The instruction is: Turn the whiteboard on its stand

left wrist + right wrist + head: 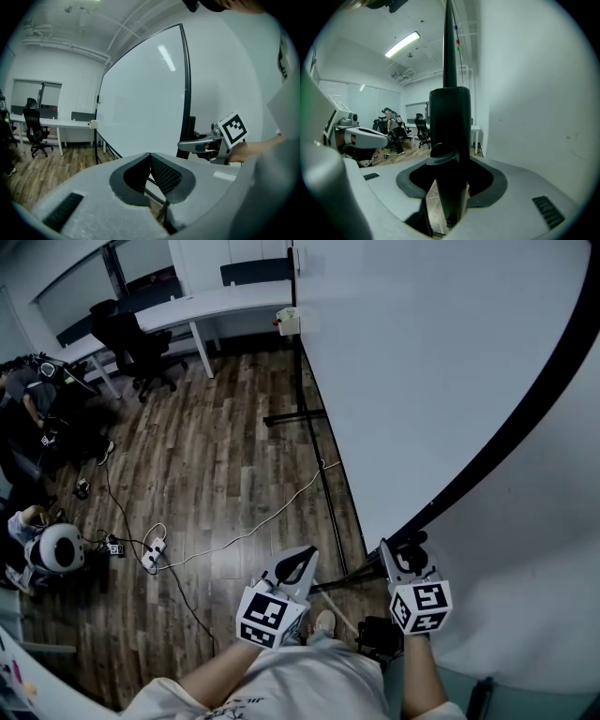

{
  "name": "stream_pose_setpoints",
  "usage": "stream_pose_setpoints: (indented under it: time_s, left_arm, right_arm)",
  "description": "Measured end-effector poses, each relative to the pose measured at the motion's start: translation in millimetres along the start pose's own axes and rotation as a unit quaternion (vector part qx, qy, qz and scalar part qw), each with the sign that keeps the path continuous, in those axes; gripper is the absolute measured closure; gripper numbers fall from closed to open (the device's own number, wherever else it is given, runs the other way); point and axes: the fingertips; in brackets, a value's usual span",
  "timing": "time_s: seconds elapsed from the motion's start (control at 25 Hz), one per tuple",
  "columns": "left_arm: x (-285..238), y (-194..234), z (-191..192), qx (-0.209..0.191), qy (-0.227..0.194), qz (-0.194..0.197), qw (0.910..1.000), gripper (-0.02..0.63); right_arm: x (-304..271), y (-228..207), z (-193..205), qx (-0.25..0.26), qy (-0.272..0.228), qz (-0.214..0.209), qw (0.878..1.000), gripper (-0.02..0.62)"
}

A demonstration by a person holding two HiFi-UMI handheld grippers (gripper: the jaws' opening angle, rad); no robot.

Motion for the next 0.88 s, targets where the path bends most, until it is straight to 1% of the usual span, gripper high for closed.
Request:
stream_pose_setpoints:
  time_s: [0.24,0.44,0.64,0.88]
  left_arm:
    - [-4.5,-4.7,0.6,-0.007,0.007,0.008,0.9999,0.595]
    - [1.2,-9.2,-1.6,-0.006,0.004,0.013,0.9999,0.595]
    - [5.1,-6.2,0.4,-0.01,0.006,0.008,0.9999,0.595]
    - [7.0,-1.1,4.4,-0.008,0.01,0.004,0.9999,0.595]
  right_arm:
    - [6.0,-2.1,-0.8,0.0,0.002,-0.002,1.0,0.41]
    - [14.3,1.1,0.4,-0.004,-0.011,0.001,1.0,0.41]
    - [13.6,-1.1,1.9,0.003,-0.017,0.009,1.0,0.41]
    - [19.2,-2.5,6.1,-0.017,-0.011,0.021,1.0,0.41]
Point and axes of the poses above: the fingertips, and each gripper's own axes: x backward along the fingers, y to its left, z out of its underside, and after that the axes turned 3 degrees about -x, right-handed
